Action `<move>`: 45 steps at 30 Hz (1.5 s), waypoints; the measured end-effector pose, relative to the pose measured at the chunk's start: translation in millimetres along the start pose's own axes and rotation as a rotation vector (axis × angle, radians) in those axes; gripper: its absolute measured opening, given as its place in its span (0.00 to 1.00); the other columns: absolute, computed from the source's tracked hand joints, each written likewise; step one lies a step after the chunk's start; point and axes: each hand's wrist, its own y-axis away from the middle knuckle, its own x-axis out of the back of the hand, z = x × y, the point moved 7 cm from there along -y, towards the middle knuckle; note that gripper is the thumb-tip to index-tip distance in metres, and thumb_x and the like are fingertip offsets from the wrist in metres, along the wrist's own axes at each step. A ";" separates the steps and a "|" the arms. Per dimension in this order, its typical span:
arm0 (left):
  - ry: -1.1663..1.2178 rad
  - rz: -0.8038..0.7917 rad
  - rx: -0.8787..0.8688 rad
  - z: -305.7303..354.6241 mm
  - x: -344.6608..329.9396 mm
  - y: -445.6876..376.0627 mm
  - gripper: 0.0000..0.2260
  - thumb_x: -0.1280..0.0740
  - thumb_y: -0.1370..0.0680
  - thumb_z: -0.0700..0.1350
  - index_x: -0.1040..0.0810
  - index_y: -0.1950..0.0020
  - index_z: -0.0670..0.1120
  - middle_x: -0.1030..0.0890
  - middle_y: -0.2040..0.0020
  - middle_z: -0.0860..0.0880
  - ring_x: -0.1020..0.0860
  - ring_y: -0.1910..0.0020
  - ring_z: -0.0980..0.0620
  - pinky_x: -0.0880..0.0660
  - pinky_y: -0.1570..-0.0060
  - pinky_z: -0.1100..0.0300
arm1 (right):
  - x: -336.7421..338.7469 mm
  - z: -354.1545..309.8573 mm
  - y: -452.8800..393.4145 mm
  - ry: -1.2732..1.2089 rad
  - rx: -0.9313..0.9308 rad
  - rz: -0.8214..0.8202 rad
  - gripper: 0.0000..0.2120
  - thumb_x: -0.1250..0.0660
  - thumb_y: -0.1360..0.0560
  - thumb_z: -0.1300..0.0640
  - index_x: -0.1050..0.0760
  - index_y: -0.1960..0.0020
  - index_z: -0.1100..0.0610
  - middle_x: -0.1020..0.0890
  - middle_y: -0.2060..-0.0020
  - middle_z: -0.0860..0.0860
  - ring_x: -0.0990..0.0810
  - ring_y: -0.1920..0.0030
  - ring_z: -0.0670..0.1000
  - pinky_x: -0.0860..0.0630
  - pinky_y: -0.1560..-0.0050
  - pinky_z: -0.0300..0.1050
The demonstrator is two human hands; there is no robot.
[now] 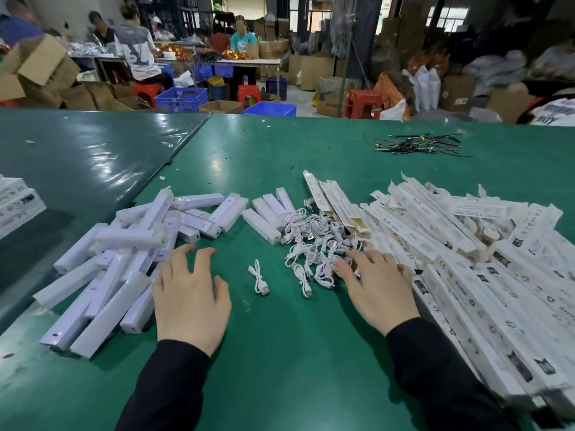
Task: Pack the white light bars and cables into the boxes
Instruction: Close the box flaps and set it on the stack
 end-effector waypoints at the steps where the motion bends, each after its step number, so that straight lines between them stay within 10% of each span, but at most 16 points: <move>1: 0.005 -0.003 -0.011 1.8 -1.4 0.7 0.17 0.33 0.25 0.38 0.25 0.36 0.40 0.30 0.34 0.39 0.31 0.36 0.38 0.35 0.36 0.41 | 6.1 -1.8 0.9 -0.055 0.018 0.065 0.27 0.57 0.21 0.38 0.28 0.34 0.47 0.25 0.39 0.50 0.31 0.35 0.53 0.42 0.35 0.55; 5: 0.020 -0.019 -0.046 7.4 -5.8 2.8 0.16 0.32 0.25 0.39 0.24 0.37 0.41 0.29 0.35 0.39 0.30 0.37 0.38 0.33 0.38 0.41 | 16.4 1.2 -2.1 0.167 -0.055 0.200 0.19 0.44 0.20 0.54 0.34 0.29 0.50 0.33 0.30 0.57 0.39 0.27 0.58 0.49 0.27 0.60; 10: 0.069 0.000 -0.073 10.4 -6.1 4.6 0.15 0.31 0.26 0.37 0.23 0.40 0.40 0.27 0.37 0.39 0.28 0.40 0.38 0.31 0.42 0.41 | 10.5 11.0 -1.6 0.303 -0.157 0.100 0.18 0.49 0.18 0.50 0.35 0.30 0.51 0.24 0.41 0.53 0.27 0.39 0.56 0.45 0.31 0.58; 22: 0.253 0.002 -0.171 20.8 -9.3 10.1 0.12 0.31 0.26 0.36 0.22 0.43 0.43 0.29 0.39 0.44 0.28 0.40 0.44 0.29 0.44 0.48 | 21.0 13.6 -2.1 -0.161 -0.185 0.169 0.27 0.39 0.22 0.49 0.42 0.27 0.57 0.30 0.37 0.61 0.26 0.42 0.60 0.34 0.38 0.55; 29: 0.325 0.010 -0.277 33.7 -7.9 14.8 0.11 0.29 0.28 0.34 0.21 0.47 0.43 0.27 0.42 0.46 0.25 0.45 0.45 0.28 0.49 0.53 | 25.9 14.6 -2.9 -0.095 -0.132 0.226 0.19 0.44 0.19 0.52 0.33 0.29 0.53 0.17 0.61 0.49 0.19 0.57 0.53 0.33 0.34 0.57; 32: 0.349 0.026 -0.278 33.5 -5.0 14.8 0.10 0.30 0.27 0.34 0.20 0.48 0.44 0.27 0.43 0.47 0.25 0.47 0.46 0.30 0.55 0.55 | 40.6 18.0 2.8 -0.145 -0.126 0.376 0.17 0.43 0.19 0.54 0.26 0.32 0.54 0.18 0.62 0.50 0.22 0.62 0.52 0.25 0.56 0.46; 38: 0.415 0.043 -0.282 36.7 -1.5 15.0 0.10 0.30 0.27 0.33 0.20 0.50 0.46 0.23 0.49 0.52 0.24 0.49 0.51 0.32 0.54 0.61 | 76.1 2.2 28.7 -0.280 0.150 0.841 0.12 0.36 0.21 0.63 0.22 0.39 0.60 0.16 0.51 0.53 0.20 0.60 0.48 0.29 0.60 0.40; 41: 0.551 -0.019 -0.217 35.9 -5.6 15.4 0.09 0.30 0.25 0.37 0.20 0.49 0.49 0.20 0.50 0.56 0.23 0.48 0.59 0.30 0.49 0.69 | 64.7 -5.2 28.2 -0.742 0.148 0.665 0.11 0.35 0.21 0.62 0.22 0.39 0.55 0.17 0.53 0.47 0.22 0.63 0.40 0.27 0.66 0.32; 45: 1.135 -0.300 0.028 38.5 -19.9 15.2 0.15 0.29 0.23 0.46 0.23 0.38 0.48 0.17 0.43 0.53 0.21 0.41 0.53 0.22 0.49 0.62 | 11.3 -45.9 34.6 -1.582 -0.058 -0.039 0.10 0.38 0.20 0.63 0.23 0.42 0.54 0.14 0.51 0.50 0.14 0.60 0.52 0.22 0.69 0.38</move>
